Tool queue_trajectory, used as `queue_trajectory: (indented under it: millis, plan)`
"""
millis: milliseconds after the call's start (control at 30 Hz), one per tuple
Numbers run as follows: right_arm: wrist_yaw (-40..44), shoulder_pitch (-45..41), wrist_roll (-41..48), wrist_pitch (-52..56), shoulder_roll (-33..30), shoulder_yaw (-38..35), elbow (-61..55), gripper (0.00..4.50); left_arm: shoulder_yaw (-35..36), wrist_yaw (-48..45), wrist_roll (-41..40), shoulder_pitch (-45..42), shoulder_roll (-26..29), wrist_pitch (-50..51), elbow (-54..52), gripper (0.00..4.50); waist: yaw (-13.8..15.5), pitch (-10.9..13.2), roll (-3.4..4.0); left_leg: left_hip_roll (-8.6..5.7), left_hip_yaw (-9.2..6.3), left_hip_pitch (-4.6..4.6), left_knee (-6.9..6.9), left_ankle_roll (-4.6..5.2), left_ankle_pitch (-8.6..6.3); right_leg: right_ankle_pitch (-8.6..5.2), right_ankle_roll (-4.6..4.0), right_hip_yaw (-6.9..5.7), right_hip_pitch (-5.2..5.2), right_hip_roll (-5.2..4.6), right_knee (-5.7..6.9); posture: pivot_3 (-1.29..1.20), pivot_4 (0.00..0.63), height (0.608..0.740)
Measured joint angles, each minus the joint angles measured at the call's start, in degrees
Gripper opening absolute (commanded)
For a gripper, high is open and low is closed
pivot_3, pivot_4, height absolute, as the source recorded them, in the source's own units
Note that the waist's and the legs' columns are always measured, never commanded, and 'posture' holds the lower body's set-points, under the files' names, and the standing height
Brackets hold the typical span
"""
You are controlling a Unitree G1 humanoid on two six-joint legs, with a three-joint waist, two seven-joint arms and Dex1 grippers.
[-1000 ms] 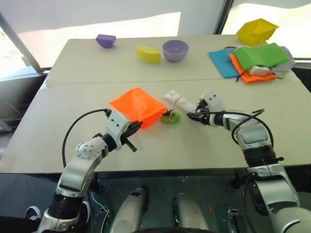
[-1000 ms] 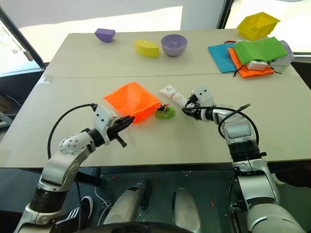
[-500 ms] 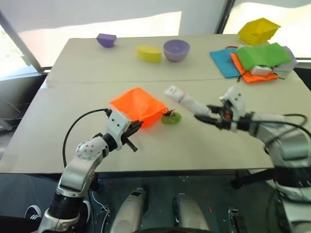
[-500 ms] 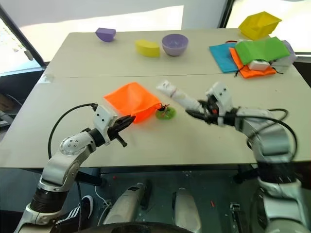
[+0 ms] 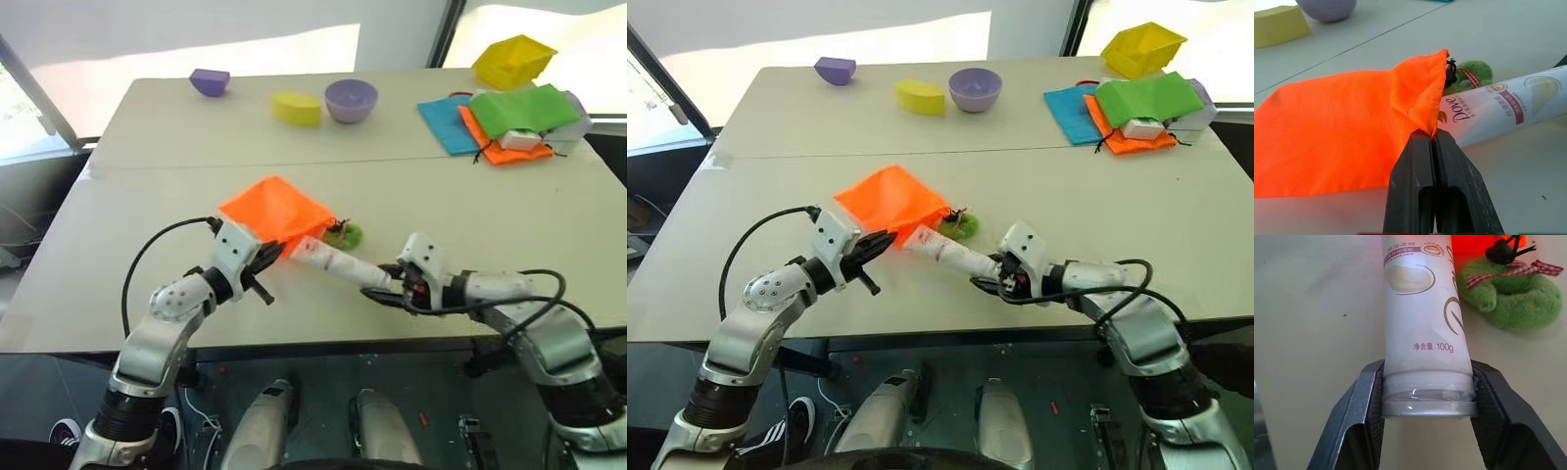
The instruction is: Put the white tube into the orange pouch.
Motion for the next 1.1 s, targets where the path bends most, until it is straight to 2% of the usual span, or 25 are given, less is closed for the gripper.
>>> queue_trajectory:
  millis: [200,467,567,800,933,1100]
  plan:
    - [-1.5,-2.8,-1.0,-0.5,2.3,1.4,2.6,1.81,0.0,0.3,0.0,0.1,0.0,0.1,-0.6,0.0,0.0,0.0,0.0,-0.01,-0.01,0.01,-0.01,0.04,-0.01,0.05,0.18,-0.01,0.09,0.02,0.0,0.0,0.15,0.74]
    - [-5.7,-5.5,-4.5,-2.2,8.8,5.2,6.8,1.81,-0.1,1.0,0.0,0.1,-0.4,0.4,-1.3,0.0,-0.1,0.0,0.0,-0.02,-0.08,0.15,-0.01,0.02,-0.02,0.07,0.13,0.0,0.13,0.06,0.01,0.0,0.15,0.74]
    - [-3.9,-5.5,-4.3,-2.4,7.2,5.1,6.4,1.81,-0.1,1.0,0.0,0.6,-0.1,0.7,-1.5,0.0,0.1,0.0,0.0,-0.07,-0.08,0.13,0.0,0.02,-0.02,0.07,0.15,0.0,0.11,0.03,0.0,0.0,0.15,0.74]
    - [6.0,-1.4,-0.1,-1.9,-4.1,2.3,2.1,1.81,-0.2,1.0,0.0,0.8,0.0,0.8,-1.6,0.0,0.0,0.0,-0.01,-0.05,-0.08,0.13,0.01,0.03,-0.02,0.05,0.17,0.0,0.15,0.02,0.0,0.0,0.15,0.74]
    - [5.2,-2.6,2.0,-0.9,-2.8,-0.9,2.7,1.81,-0.2,0.7,0.0,0.8,0.2,0.8,-1.6,0.0,-0.4,0.0,-0.01,-0.02,-0.09,0.14,0.01,0.02,-0.02,0.08,0.12,0.03,0.22,0.06,0.03,0.0,0.15,0.74]
    - [0.9,-5.7,3.6,1.7,3.8,-2.7,3.7,1.81,-0.2,-0.5,-0.4,0.9,0.8,1.4,-1.8,0.0,-0.1,0.0,-0.02,-0.02,-0.11,0.12,0.0,0.03,-0.02,0.07,0.12,0.03,0.09,0.06,0.01,0.0,0.15,0.74]
